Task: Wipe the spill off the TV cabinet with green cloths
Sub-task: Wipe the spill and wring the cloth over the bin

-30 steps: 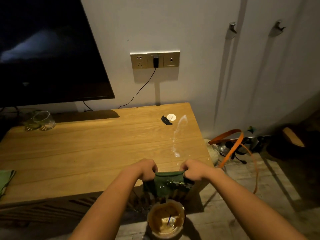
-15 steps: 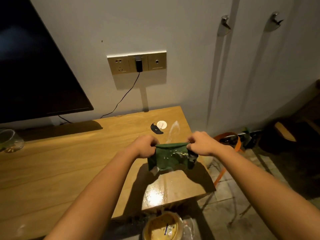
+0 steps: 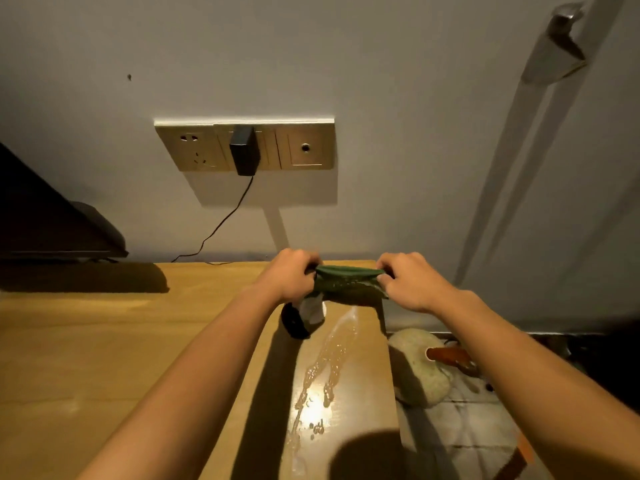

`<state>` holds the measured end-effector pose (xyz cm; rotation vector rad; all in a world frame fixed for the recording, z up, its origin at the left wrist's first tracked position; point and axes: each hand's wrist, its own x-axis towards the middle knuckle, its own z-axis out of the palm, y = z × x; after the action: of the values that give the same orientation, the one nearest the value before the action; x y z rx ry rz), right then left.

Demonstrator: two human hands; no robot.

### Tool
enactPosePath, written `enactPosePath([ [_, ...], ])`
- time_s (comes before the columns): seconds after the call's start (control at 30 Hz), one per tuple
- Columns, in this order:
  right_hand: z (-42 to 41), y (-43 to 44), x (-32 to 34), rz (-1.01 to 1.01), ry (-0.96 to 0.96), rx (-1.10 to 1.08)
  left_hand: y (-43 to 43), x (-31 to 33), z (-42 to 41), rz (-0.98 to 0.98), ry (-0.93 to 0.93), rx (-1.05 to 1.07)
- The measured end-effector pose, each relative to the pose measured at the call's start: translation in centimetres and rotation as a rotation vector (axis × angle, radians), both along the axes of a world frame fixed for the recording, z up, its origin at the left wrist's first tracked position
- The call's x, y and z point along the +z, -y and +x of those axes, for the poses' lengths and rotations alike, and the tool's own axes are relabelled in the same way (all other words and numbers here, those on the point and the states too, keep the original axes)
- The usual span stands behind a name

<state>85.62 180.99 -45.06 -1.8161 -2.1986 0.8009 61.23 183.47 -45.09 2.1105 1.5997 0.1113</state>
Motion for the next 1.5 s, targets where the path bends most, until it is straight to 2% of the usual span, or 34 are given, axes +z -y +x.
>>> enactPosePath([
  [0.13, 0.2, -1.9, -5.6, -0.039, -0.049, -0.032, -1.7, -4.4, 1.4, -0.009, 0.001, 0.045],
  [0.23, -0.1, -1.6, -9.4, -0.113, -0.066, -0.028, -1.3, -7.5, 2.3, -0.087, -0.001, 0.035],
  [0.37, -0.4, -0.5, -11.9, -0.123, -0.095, -0.044, -1.3, -9.7, 2.2, -0.088, 0.014, 0.044],
  [0.47, -0.4, 0.3, -12.2, -0.046, -0.122, -0.041, -1.7, -9.9, 1.8, -0.054, -0.015, -0.012],
  [0.57, -0.8, 1.9, -12.4, 0.001, -0.123, -0.044, -1.2, -10.3, 1.6, -0.119, 0.018, -0.006],
  [0.8, -3.3, 6.9, -11.9, 0.012, -0.111, -0.068, 0.7, -10.6, 0.5, -0.167, -0.052, -0.113],
  [1.1, -6.3, 12.8, -11.9, 0.042, -0.098, -0.096, 5.6, -11.5, -1.9, -0.060, -0.073, -0.304],
  [1.5, -8.1, 18.9, -13.2, -0.055, -0.063, -0.157, 14.0, -11.8, -7.9, -0.078, 0.020, -0.244],
])
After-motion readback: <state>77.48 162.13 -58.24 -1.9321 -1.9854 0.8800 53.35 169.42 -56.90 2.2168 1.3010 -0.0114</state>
